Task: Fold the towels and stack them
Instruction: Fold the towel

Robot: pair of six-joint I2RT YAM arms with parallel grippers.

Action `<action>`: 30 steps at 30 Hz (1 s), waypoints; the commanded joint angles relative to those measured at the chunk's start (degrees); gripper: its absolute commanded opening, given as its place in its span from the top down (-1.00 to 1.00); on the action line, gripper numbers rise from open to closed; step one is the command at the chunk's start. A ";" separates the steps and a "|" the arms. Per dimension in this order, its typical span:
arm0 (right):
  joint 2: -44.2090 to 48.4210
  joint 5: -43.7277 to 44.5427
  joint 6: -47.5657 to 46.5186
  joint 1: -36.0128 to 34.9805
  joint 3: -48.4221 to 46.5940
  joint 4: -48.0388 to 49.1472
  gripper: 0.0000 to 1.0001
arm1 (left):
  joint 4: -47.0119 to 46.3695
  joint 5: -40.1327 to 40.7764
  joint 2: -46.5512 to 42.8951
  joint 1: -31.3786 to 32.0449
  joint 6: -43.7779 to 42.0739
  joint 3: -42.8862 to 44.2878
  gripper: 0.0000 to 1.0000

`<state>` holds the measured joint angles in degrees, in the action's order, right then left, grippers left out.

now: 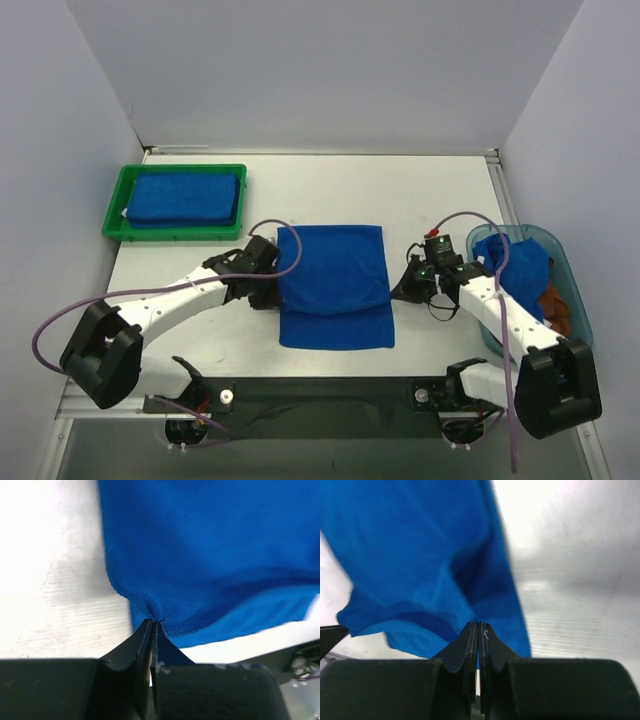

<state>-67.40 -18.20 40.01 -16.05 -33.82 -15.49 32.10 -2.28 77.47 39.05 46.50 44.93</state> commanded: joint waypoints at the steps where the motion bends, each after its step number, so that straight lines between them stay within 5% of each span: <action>1: 5.85 2.11 -1.51 0.15 -6.51 -6.48 1.00 | 6.11 1.84 -4.60 0.06 -1.24 7.27 0.93; 8: 16.23 1.50 -0.29 -1.08 -8.37 -16.23 1.00 | 11.14 0.79 -13.30 2.34 2.97 8.25 0.93; 15: 23.89 1.06 1.56 -1.44 0.23 -19.49 1.00 | 10.10 -0.44 -16.65 7.62 8.60 -1.32 0.92; 30: 14.58 -0.08 -0.19 -1.52 12.47 -14.31 1.00 | 3.15 0.70 -7.95 7.71 8.26 -11.44 0.89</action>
<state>-51.18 -19.53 41.74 -17.72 -22.24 -28.60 34.50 -3.70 69.06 46.78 55.48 34.50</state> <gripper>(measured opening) 0.024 0.105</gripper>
